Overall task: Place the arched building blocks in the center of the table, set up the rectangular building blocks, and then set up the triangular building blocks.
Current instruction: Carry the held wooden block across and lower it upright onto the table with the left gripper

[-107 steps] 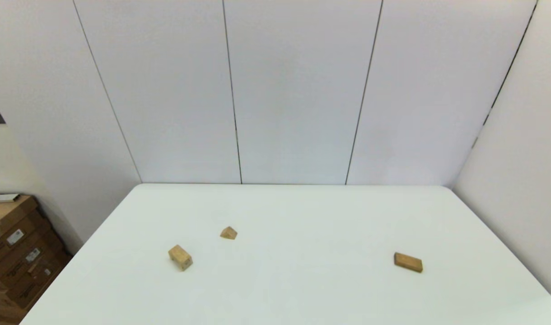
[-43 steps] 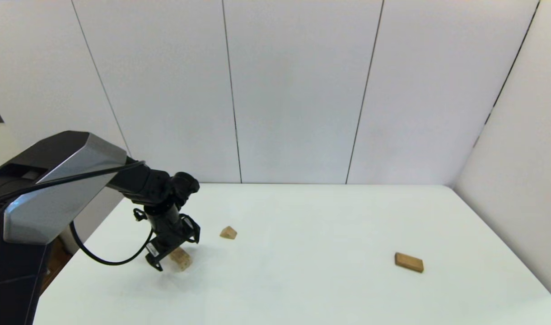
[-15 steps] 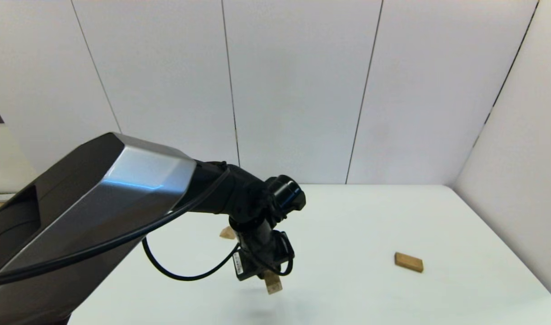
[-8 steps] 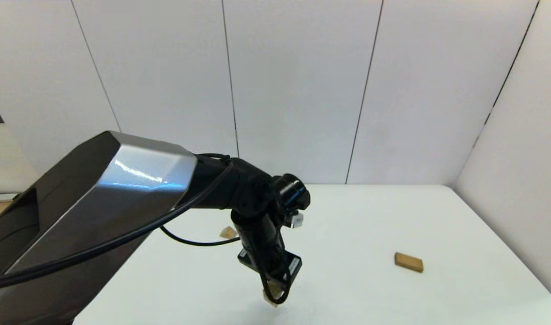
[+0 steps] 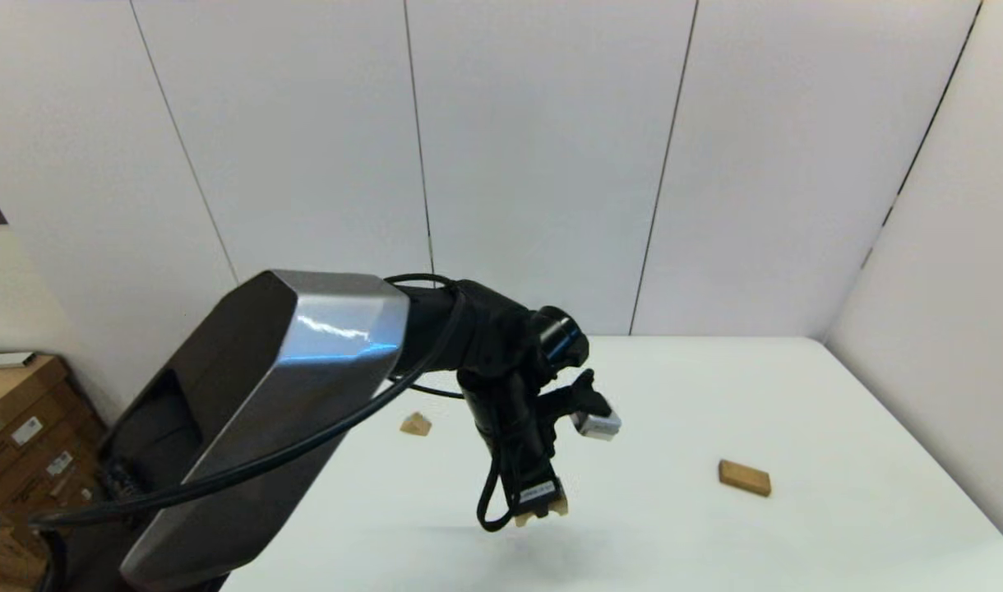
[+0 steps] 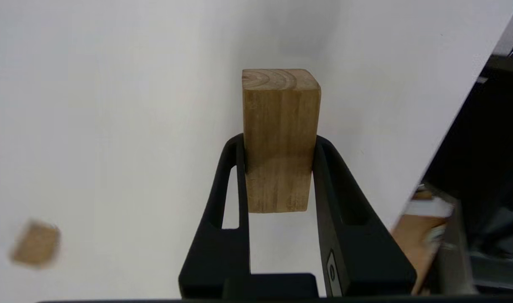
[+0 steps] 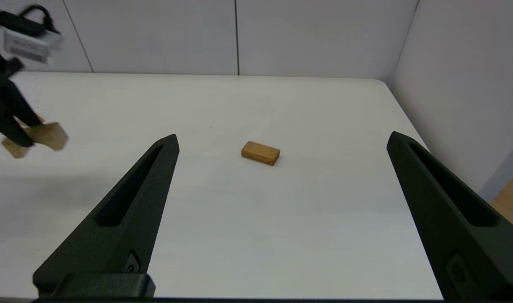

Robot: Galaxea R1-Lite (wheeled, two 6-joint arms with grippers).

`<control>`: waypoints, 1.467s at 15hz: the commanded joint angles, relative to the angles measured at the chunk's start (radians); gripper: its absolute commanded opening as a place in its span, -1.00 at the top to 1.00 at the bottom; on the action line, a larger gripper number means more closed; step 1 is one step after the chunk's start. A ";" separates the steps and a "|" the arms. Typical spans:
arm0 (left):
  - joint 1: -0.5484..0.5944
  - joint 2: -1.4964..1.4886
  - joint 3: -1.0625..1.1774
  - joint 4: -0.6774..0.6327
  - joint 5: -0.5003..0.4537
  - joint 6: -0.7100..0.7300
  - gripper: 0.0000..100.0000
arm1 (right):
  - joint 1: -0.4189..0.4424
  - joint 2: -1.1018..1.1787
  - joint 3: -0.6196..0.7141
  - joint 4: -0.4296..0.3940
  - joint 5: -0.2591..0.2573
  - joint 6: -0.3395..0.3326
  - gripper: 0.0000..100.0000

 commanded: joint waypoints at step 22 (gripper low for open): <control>-0.106 0.170 -0.021 -0.107 0.021 0.131 1.00 | 0.001 0.000 0.000 0.000 0.000 -0.001 -1.00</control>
